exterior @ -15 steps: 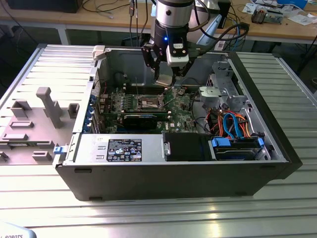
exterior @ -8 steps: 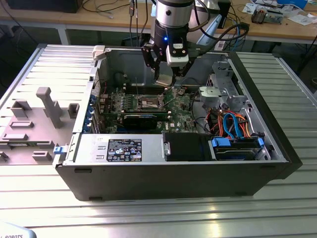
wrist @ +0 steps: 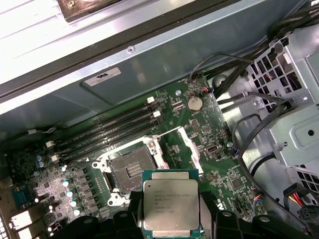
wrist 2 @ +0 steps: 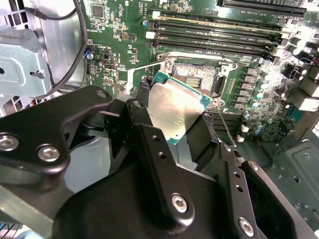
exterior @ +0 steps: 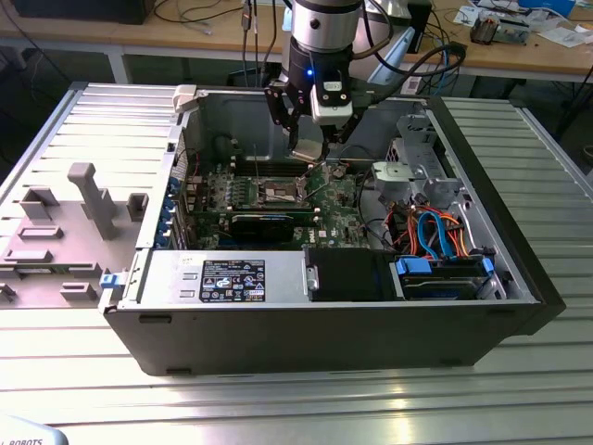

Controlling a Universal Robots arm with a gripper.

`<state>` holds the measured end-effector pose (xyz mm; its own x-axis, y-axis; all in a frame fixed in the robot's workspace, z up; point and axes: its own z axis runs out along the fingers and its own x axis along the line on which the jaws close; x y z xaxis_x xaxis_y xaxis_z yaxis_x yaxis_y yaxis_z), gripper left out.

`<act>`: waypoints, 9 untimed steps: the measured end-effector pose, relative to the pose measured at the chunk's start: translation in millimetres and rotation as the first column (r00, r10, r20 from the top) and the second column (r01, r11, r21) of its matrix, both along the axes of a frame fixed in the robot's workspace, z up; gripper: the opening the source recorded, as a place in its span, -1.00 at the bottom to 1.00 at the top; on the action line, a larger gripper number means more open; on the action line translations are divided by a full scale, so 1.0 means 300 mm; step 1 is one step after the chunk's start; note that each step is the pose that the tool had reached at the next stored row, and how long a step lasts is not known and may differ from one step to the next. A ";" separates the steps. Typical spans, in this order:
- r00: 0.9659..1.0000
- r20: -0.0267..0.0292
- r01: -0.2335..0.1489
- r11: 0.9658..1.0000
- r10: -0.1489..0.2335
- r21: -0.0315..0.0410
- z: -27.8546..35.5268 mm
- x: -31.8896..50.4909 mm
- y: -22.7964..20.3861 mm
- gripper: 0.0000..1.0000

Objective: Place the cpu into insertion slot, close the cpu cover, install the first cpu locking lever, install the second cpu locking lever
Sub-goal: 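Place the cpu into insertion slot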

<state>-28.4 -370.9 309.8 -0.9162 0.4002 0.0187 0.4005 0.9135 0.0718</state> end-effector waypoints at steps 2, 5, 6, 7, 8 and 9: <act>1.000 0.000 0.001 1.000 -0.001 0.000 0.000 0.000 0.000 0.08; 1.000 0.000 0.004 1.000 -0.004 0.000 0.000 0.000 0.000 0.08; 1.000 0.000 0.004 1.000 -0.004 0.000 0.000 0.000 0.000 0.08; 1.000 0.000 0.005 1.000 -0.005 0.000 0.000 0.000 0.000 0.08; 1.000 0.000 0.006 1.000 -0.006 0.000 -0.001 0.000 0.000 0.08; 1.000 0.000 0.007 1.000 -0.007 0.000 -0.001 0.000 0.000 0.08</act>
<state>-28.5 -370.9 309.6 -0.9135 0.4063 0.0187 0.4066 0.9108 0.0717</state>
